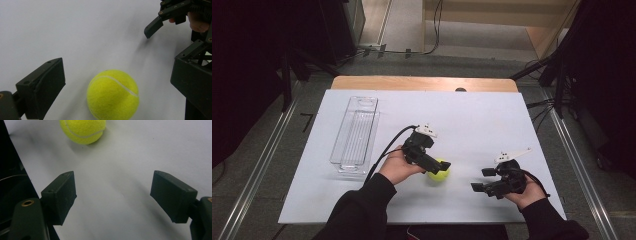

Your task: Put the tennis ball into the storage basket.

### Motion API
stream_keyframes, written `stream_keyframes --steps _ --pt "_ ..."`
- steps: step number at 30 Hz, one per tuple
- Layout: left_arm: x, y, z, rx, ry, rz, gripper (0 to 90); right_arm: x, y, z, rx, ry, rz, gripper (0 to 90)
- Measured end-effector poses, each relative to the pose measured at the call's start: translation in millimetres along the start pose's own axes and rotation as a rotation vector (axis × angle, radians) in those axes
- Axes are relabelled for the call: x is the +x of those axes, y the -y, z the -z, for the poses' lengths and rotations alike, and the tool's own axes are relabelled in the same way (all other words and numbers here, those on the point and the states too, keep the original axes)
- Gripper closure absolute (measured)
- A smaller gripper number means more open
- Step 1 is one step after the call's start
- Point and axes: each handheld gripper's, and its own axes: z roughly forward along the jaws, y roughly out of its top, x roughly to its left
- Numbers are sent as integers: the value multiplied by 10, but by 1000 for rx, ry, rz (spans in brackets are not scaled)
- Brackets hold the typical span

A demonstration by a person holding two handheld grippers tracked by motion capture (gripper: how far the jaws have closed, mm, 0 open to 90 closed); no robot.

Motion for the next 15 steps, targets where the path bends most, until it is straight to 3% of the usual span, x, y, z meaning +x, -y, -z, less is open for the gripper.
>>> stream_keyframes --steps 15 --pt "17 94 -159 26 4 11 2 1 1 1 2 -2 3 186"
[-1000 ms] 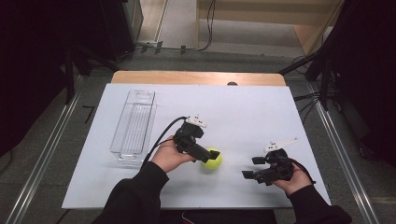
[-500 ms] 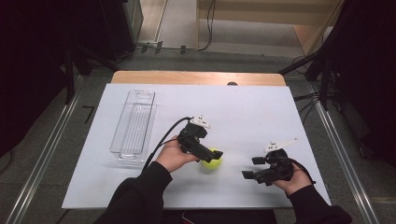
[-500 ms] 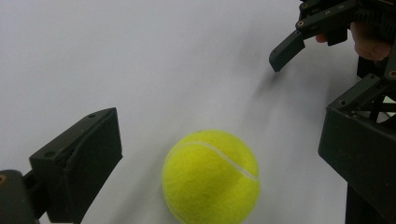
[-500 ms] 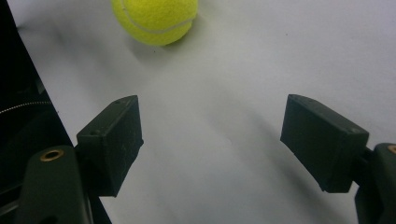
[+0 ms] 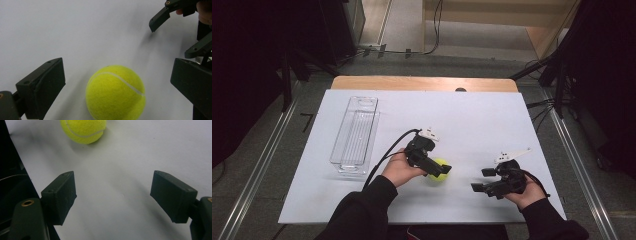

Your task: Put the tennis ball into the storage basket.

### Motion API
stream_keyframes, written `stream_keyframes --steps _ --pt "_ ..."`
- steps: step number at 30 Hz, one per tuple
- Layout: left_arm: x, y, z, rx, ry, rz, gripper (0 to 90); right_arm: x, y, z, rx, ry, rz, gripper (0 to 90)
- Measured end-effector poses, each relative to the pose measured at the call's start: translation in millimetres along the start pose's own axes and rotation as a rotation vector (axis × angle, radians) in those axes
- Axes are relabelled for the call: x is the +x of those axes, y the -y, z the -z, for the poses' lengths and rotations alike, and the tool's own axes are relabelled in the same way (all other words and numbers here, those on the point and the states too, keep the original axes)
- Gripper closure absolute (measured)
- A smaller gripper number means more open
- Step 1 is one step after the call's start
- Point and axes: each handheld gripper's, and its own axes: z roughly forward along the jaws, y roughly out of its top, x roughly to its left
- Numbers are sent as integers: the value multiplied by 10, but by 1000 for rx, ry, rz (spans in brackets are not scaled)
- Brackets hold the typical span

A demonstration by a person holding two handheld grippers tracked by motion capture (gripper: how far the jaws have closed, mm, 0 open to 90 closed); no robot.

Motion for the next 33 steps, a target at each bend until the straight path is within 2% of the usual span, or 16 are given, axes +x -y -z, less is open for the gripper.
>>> stream_keyframes --steps 4,6,10,17,21,27,33 --pt "-8 22 -33 5 3 -3 2 2 0 -1 1 -1 0 186" --pt "-6 38 -49 1 12 11 2 1 0 -2 1 0 2 186" --pt "6 85 -88 26 7 1 2 6 0 -2 4 -1 0 186" --pt "5 141 -162 40 15 5 2 5 -1 -6 4 -1 3 186" --pt "-1 167 -195 53 17 -7 2 6 1 -6 5 -2 3 186" --pt "1 222 -252 57 28 26 3 6 2 -6 4 -2 6 186" --pt "-7 266 -294 79 4 3 46 7 1 -7 4 -2 4 186"
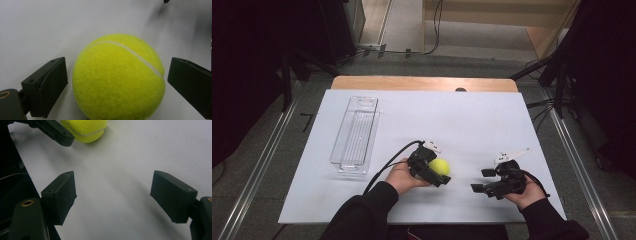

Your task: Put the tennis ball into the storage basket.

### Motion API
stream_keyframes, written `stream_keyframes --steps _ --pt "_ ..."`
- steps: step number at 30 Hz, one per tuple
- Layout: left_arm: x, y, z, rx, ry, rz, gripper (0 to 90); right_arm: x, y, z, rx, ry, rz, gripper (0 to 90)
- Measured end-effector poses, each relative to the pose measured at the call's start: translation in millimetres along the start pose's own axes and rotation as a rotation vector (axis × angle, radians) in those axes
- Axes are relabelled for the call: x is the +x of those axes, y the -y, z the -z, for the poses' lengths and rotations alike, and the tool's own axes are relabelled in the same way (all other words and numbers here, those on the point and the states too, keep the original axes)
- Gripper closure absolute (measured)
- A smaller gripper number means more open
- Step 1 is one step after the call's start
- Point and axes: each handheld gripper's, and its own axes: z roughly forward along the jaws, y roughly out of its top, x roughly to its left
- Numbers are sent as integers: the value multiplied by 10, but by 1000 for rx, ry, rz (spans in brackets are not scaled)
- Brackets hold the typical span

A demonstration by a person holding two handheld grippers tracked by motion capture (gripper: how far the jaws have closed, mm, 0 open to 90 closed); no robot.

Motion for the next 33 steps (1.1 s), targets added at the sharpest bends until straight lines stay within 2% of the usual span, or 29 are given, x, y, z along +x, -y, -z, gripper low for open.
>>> stream_keyframes --steps 4,6,8,14,33 --pt "11 18 -13 1 -12 -5 84 0 0 0 -1 0 1 186" --pt "13 29 -16 -6 -17 2 150 0 0 0 0 0 1 186" --pt "22 34 -20 6 -27 -7 155 0 -1 2 0 0 0 186" --pt "9 31 -5 -15 -14 -19 254 1 0 5 0 2 1 186" --pt "21 27 11 -9 -7 -19 264 3 0 10 1 2 0 186"
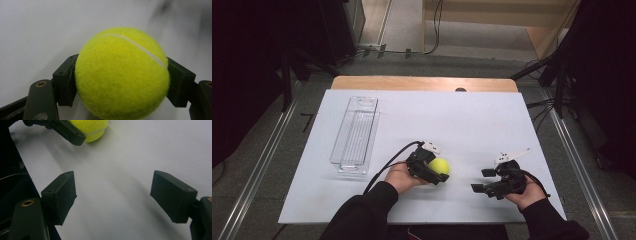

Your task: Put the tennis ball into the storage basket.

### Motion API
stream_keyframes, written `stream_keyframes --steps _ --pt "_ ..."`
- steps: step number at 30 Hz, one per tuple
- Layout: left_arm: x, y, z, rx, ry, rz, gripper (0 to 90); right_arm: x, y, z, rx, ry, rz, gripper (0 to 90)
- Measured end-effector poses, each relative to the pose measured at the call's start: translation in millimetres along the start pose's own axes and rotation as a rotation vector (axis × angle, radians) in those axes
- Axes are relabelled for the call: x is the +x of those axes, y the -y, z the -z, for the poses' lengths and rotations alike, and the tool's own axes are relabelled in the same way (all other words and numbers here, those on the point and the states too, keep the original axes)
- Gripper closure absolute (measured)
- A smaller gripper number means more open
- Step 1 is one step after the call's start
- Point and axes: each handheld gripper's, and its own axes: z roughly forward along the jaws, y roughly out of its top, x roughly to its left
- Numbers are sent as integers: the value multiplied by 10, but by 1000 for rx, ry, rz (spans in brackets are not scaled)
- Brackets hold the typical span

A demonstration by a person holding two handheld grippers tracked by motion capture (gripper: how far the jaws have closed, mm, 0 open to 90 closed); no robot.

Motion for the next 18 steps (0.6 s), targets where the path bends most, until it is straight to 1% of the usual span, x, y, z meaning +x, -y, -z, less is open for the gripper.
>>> stream_keyframes --steps 4,7,10,15,17,18 --pt "23 -5 33 0 -9 9 265 3 -1 1 -1 0 -2 186" --pt "28 -11 56 -10 -3 21 265 3 -1 0 -1 0 -1 186" --pt "28 -22 88 -11 1 12 265 3 -1 1 -1 -1 -1 186" --pt "17 -36 142 -19 4 25 264 1 -3 -1 -1 -1 1 186" --pt "20 -42 172 -19 2 20 265 2 -3 -2 -1 -1 1 186" --pt "14 -45 190 -24 6 29 265 3 -3 -2 0 0 0 186"
